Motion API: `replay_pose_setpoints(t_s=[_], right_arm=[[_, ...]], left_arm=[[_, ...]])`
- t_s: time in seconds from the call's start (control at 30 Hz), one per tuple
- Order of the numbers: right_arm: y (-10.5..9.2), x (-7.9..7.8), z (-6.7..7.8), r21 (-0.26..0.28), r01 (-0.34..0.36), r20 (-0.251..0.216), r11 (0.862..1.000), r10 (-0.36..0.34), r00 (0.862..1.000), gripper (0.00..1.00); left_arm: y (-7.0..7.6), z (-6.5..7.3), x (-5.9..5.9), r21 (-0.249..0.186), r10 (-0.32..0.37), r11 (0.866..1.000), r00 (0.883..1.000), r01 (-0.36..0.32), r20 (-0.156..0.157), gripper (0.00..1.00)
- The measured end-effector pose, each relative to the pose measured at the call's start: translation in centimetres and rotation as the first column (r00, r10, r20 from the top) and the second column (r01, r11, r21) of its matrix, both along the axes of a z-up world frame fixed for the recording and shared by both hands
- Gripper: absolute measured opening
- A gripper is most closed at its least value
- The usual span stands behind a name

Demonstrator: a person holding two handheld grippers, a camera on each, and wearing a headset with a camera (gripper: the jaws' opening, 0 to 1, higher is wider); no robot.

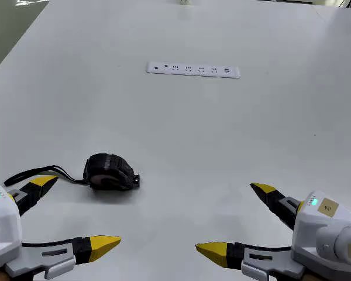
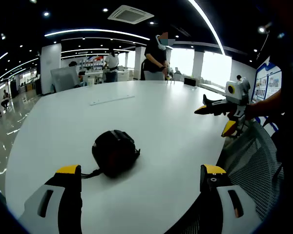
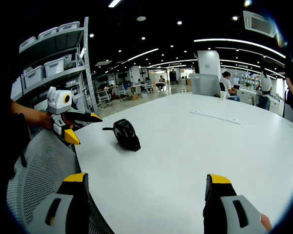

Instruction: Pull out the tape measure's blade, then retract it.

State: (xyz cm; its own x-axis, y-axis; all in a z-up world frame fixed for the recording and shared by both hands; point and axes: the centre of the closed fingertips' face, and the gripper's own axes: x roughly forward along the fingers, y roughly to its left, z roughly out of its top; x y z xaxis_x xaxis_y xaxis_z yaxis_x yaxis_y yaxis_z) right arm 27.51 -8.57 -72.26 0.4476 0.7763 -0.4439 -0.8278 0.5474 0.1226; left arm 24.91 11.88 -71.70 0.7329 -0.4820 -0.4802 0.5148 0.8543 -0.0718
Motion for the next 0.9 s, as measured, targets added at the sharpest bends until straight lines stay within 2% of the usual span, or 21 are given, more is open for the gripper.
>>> replay_pose_setpoints(t_s=[0.67, 0.73, 0.9], right_arm=[[-0.17, 0.24, 0.33, -0.013, -0.005, 0.012, 1.0, 0.005, 1.0, 0.99], [-0.1, 0.45, 0.53, -0.008, -0.01, 0.034, 1.0, 0.01, 0.999, 0.99], [0.11, 0.62, 0.53, -0.012, -0.017, 0.031, 1.0, 0.018, 0.999, 0.99]], left_arm=[[0.04, 0.14, 0.1, 0.014, -0.007, 1.0, 1.0, 0.007, 0.006, 0.99], [0.04, 0.16, 0.13, 0.015, -0.008, 1.0, 1.0, 0.008, 0.006, 0.99], [0.13, 0.23, 0.31, 0.02, -0.014, 1.0, 1.0, 0.014, 0.009, 0.99]])
